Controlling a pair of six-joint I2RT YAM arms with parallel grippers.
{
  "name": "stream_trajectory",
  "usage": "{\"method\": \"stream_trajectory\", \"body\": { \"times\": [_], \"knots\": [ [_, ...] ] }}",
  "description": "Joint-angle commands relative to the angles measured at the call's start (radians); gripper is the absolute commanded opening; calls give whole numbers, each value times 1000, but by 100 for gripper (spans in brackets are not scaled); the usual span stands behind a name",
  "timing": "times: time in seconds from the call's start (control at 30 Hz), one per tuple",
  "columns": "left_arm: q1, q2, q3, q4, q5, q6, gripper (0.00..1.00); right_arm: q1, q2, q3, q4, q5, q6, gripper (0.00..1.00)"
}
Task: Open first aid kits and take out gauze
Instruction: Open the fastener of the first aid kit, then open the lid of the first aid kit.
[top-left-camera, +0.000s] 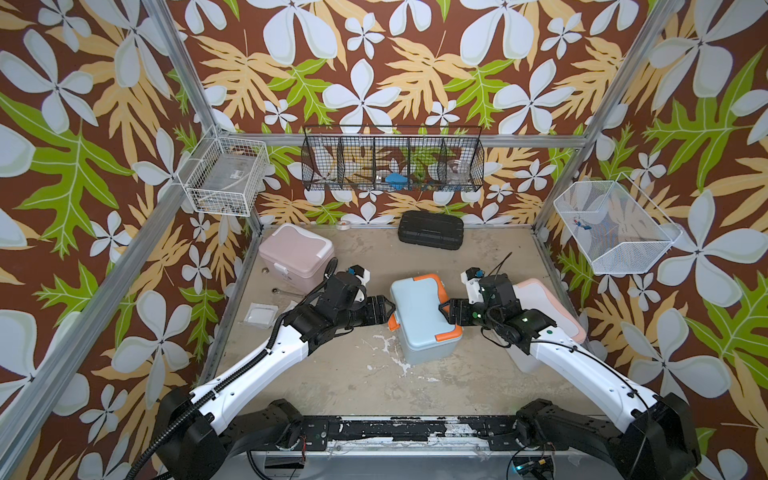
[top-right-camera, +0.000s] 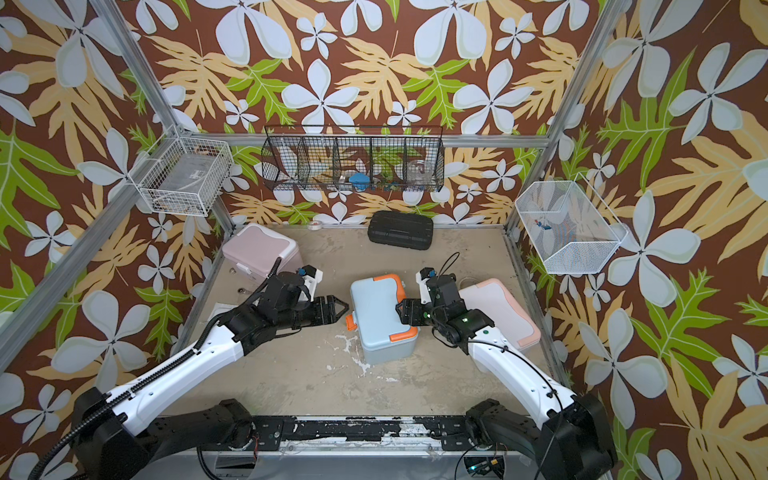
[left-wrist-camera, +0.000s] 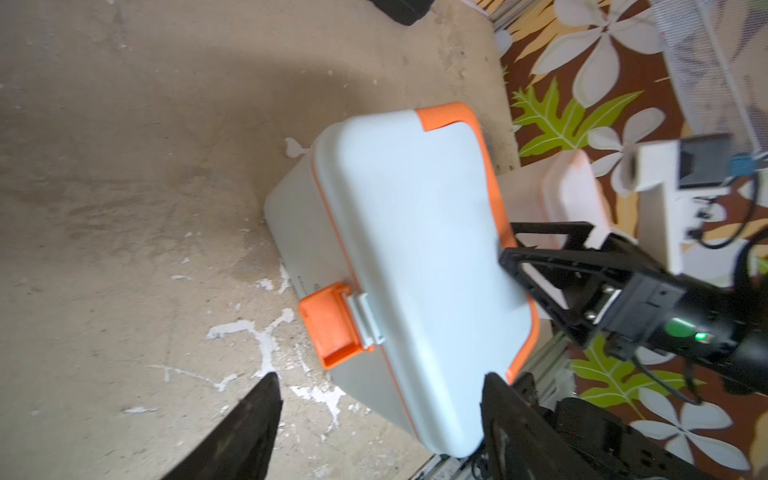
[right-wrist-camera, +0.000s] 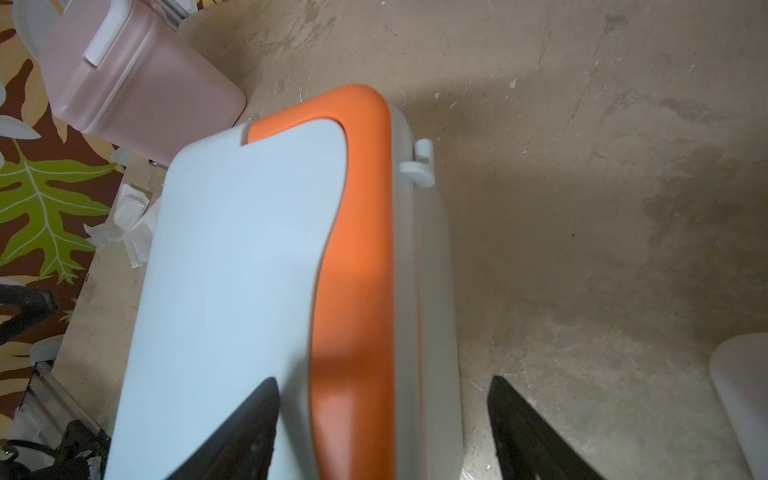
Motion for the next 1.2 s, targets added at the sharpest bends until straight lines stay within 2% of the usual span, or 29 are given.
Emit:
{"method": "stream_trajectory", "body": {
  "times": [0.0, 0.37, 0.53, 0.67, 0.77, 1.0, 1.17],
  "knots": [
    [-2, 20, 2, 74, 144, -55, 78, 2, -15, -20, -115, -85, -41, 76],
    [-2, 80, -19, 95, 127, -41, 80, 16, -142, -108, -45, -313, 61, 71],
    [-2, 86, -17, 94, 123, -33, 81, 77, -143, -112, -34, -267, 97, 70],
    [-2, 99, -18, 101, 136, -33, 81, 77, -168, -69, -93, -133, 87, 70],
    [-2, 108, -11, 101, 141, -27, 81, 76, -173, -35, -114, -78, 82, 70],
    [-1, 144, 0, 100, 142, -10, 81, 70, -126, 8, -90, -72, 66, 71],
    [0, 173, 16, 113, 158, -9, 81, 59, -70, 23, -58, -146, 50, 71]
  ]
}}
